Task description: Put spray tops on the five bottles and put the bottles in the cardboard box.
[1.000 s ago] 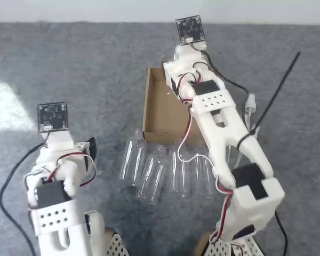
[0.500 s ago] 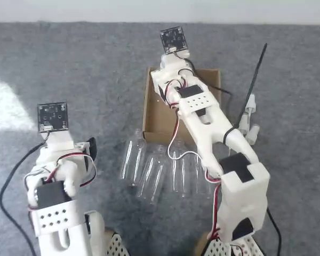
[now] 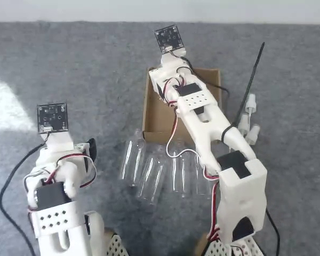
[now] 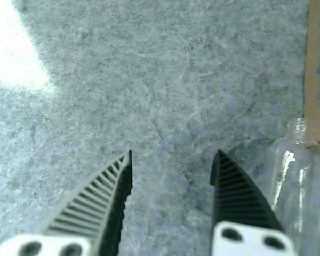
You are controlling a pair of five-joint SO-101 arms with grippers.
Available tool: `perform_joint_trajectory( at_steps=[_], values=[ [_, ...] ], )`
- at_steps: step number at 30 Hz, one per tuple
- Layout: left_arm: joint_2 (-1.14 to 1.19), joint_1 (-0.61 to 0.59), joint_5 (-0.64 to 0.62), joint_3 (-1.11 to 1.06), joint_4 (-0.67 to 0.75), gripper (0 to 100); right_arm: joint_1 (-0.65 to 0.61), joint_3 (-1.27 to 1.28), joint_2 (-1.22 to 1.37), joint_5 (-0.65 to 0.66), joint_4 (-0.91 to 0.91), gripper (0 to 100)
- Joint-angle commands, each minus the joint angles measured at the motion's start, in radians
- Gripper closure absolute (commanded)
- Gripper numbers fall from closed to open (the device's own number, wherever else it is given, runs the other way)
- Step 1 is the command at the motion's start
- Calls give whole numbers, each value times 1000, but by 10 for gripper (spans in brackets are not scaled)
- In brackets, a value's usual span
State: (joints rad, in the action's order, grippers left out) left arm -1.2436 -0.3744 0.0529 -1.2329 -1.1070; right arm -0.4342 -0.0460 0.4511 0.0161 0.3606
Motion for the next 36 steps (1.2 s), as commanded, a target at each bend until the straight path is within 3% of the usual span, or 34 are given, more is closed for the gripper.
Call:
perform_joint_trajectory(
  at_steps=[1, 14, 24, 36],
  values=[
    [-18, 0, 6, 8, 29, 776, -5, -46, -7, 20, -16, 864],
    [-15, 2, 6, 8, 29, 776, -16, -46, -15, 21, -18, 863],
    [-12, 3, 6, 8, 29, 776, -16, -46, -16, 21, -18, 653],
    [-12, 3, 6, 8, 29, 776, -16, -112, -35, 84, 53, 651]
  ],
)
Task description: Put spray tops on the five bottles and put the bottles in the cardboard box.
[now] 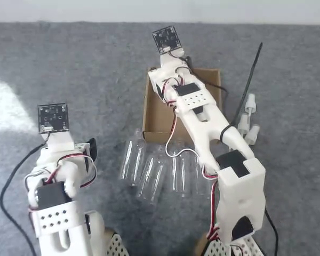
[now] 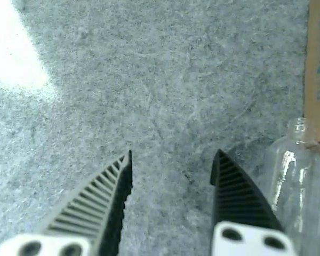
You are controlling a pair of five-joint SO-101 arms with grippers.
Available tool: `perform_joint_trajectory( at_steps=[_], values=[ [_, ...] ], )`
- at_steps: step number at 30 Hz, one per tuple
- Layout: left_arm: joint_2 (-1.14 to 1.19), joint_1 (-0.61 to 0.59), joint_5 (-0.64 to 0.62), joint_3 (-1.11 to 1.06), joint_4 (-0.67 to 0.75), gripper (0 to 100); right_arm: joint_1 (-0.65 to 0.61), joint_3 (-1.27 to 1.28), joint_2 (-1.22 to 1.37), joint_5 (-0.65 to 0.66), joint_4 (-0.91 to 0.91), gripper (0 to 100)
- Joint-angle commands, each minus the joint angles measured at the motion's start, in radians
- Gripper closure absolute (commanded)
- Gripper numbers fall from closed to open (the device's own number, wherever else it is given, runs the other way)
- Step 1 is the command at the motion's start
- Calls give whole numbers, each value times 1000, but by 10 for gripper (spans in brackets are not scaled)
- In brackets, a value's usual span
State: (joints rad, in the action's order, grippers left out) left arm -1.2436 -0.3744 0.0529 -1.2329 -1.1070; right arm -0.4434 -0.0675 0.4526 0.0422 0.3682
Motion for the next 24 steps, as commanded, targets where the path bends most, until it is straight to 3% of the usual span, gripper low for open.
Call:
perform_joint_trajectory(
  at_steps=[1, 11, 24],
  values=[
    [-12, 3, 6, 8, 29, 776, -7, -98, -42, 63, 51, 651],
    [-12, 3, 6, 8, 29, 776, -5, -106, -108, 66, 56, 651],
    [-12, 3, 6, 8, 29, 776, -7, -106, -367, 63, 208, 651]
  ],
)
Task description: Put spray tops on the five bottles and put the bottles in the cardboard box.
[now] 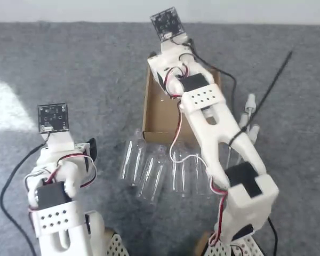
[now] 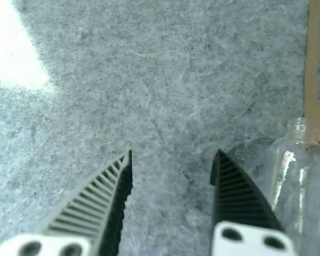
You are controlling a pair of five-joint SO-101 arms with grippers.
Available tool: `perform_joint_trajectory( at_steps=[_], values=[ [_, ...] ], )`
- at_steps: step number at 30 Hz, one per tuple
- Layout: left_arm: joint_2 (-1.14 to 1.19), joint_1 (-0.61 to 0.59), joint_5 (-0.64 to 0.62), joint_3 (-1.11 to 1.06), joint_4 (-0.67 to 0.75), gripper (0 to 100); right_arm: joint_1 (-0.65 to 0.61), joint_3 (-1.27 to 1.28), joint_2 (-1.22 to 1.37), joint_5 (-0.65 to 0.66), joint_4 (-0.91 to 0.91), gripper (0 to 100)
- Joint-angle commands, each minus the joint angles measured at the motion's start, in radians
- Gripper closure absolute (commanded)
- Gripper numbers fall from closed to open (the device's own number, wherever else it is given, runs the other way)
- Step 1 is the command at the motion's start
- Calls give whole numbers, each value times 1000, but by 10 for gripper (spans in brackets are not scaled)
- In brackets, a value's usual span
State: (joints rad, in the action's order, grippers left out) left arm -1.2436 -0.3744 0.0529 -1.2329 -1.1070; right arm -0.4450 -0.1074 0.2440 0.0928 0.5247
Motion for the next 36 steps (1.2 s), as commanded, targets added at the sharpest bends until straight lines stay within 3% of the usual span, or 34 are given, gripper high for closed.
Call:
perform_joint_trajectory(
  at_steps=[1, 11, 27, 32, 36],
  values=[
    [-12, 3, 6, 8, 29, 776, -5, -66, -185, 12, 71, 651],
    [-12, 2, 6, 8, 29, 776, -5, -63, -446, 9, 369, 651],
    [-12, 2, 6, 8, 29, 776, -15, -60, -645, 15, 1245, 652],
    [-12, -2, 6, 8, 29, 776, 18, 100, -667, 6, 1247, 652],
    [-12, -2, 6, -7, 52, 776, 16, 416, -771, -17, 1079, 652]
  ],
)
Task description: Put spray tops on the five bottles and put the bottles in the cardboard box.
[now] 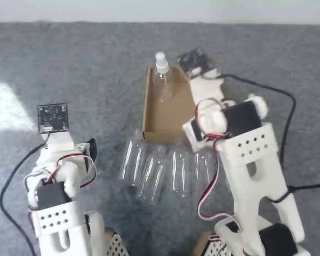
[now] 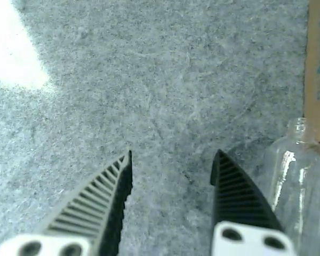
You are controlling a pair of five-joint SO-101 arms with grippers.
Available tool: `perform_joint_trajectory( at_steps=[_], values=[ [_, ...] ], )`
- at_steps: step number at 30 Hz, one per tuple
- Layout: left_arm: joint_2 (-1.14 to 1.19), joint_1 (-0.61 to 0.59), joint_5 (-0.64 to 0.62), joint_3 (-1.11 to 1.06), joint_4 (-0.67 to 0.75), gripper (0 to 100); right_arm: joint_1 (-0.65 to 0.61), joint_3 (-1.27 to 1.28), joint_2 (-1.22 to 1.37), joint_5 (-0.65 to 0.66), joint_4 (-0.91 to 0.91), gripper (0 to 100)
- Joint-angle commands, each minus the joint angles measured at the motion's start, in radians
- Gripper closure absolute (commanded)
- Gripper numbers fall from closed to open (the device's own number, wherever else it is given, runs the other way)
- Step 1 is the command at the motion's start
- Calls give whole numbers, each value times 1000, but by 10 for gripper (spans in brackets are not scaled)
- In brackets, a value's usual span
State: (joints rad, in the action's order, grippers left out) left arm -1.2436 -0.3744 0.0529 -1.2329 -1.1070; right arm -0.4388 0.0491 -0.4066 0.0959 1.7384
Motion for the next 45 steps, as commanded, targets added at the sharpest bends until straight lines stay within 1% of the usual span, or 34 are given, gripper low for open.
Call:
perform_joint_trajectory(
  at_steps=[1, 3, 5, 6, 8, 11, 15, 18, 21, 25, 31, 34, 40, 45],
  values=[
    [-12, 0, 6, -18, 64, 776, 10, 351, -156, -46, -205, 652],
    [-12, 2, 6, -27, 78, 776, 10, 519, -217, -78, -329, 652],
    [-12, 2, 6, -27, 77, 776, 19, 647, -268, -86, -417, 652],
    [-12, 2, 6, -28, 77, 776, 27, 689, -295, -81, -438, 652],
    [-12, 2, 6, -31, 77, 776, 93, 713, -341, -69, -441, 652],
    [-12, 3, 6, -33, 78, 776, 259, 647, -392, 37, -430, 652],
    [-14, 3, 6, -33, 78, 776, 469, 474, -357, 189, -309, 651],
    [-17, 3, 6, -33, 78, 776, 578, 373, -254, 330, -274, 650],
    [-17, 3, 6, -35, 78, 776, 644, 290, -99, 361, -341, 649],
    [-17, 3, 6, -35, 78, 776, 651, 161, 160, 371, -435, 650],
    [-17, 3, 6, -35, 78, 776, 578, -46, 476, 364, -519, 649],
    [-17, 3, 6, -35, 78, 776, 561, -147, 599, 362, -532, 649],
    [-17, 3, 6, -36, 78, 776, 568, -330, 803, 264, -576, 651],
    [-15, 3, 6, -36, 78, 776, 568, -402, 940, 258, -581, 652]
  ],
)
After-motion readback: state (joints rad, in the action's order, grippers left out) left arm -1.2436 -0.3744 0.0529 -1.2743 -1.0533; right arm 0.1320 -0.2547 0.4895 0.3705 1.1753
